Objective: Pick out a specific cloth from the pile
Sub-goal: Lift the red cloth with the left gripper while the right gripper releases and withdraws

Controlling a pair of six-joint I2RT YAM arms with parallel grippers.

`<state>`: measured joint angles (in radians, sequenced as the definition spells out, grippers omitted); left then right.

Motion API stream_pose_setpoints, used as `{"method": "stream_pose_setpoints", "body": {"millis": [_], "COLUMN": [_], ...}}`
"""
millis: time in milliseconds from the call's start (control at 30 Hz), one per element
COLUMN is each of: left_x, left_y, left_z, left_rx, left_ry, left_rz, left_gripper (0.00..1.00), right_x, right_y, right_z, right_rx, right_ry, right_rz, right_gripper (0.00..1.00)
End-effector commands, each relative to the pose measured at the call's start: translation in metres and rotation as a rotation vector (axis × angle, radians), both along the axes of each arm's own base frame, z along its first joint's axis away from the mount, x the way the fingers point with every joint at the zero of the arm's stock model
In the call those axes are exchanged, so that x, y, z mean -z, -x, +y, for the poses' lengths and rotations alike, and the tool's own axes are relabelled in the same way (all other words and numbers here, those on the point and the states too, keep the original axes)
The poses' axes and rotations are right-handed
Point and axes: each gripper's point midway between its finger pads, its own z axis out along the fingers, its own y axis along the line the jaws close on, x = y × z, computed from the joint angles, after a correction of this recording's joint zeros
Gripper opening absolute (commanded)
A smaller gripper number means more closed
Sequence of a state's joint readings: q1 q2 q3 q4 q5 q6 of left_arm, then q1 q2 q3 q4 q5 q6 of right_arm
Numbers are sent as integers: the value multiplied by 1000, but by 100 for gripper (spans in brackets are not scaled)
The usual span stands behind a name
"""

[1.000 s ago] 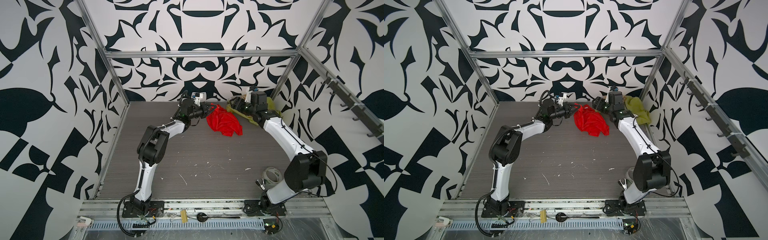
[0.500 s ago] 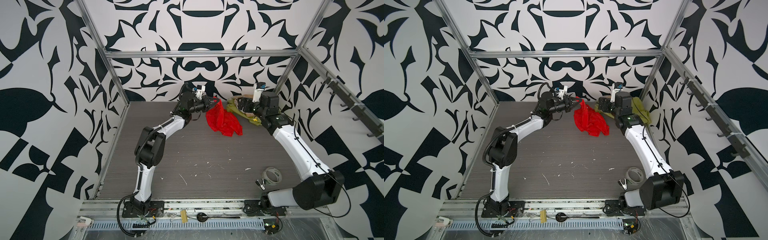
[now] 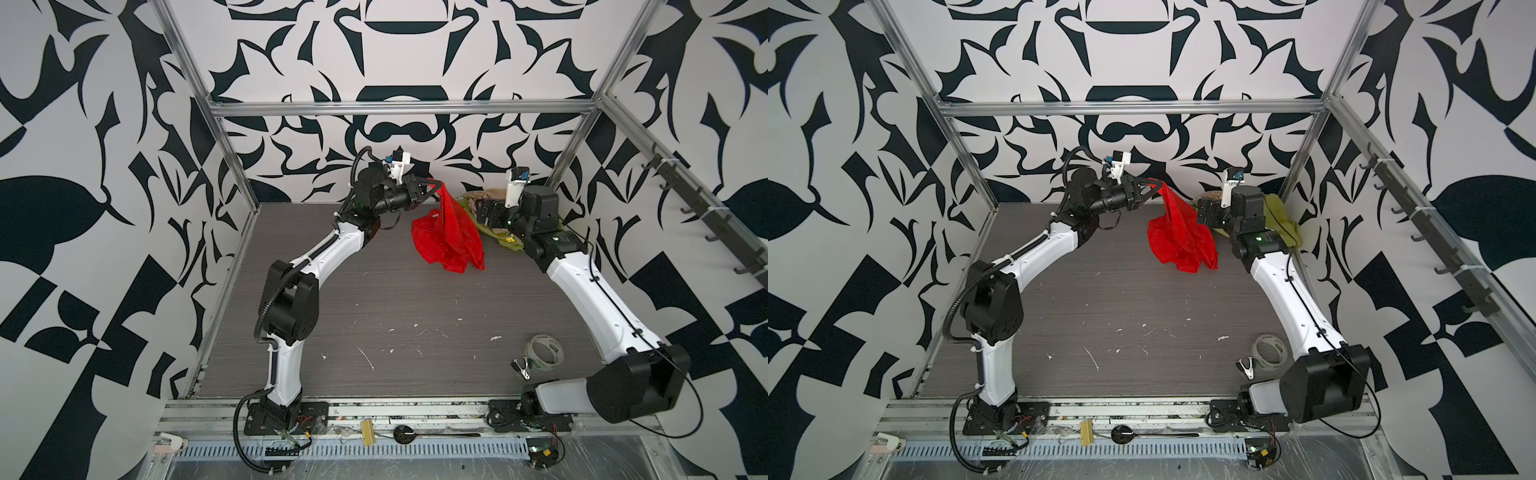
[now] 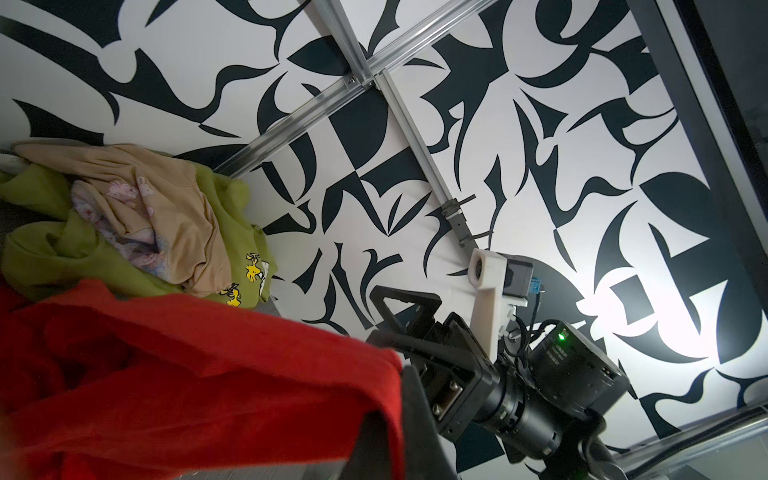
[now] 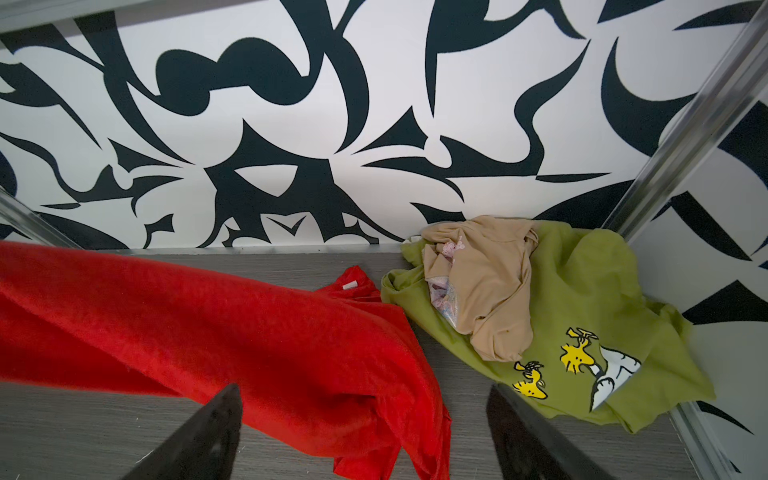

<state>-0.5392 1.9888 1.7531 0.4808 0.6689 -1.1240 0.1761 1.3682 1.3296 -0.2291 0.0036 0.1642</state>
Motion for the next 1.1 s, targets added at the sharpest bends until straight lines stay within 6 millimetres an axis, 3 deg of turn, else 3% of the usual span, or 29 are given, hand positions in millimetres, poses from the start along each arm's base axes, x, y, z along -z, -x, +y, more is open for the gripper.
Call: {"method": "stream_pose_setpoints", "body": {"millis": [0,500,800,1067], "left_x": [-61,-116,-149,-178], "left_y": [21,45,74,107], "left_z": [13,31,48,70], "left_rx": [-19,-42,-51,-79], "left_ry": [47,58,57,85], "left_rz": [-138,-218,-266,-301], "left_gripper": [4,2,1,1], "right_x": [-14,-19,-18,-19], "right_y": [8,34,50,57], "right_z": [-1,32,56,56], "right_rx": [-19,-252,-391,-397], "right_ry": [7,15,-60,-75], "right_rz": [-41,-109,-133,-145], "right_gripper": [94,94,94,93]}}
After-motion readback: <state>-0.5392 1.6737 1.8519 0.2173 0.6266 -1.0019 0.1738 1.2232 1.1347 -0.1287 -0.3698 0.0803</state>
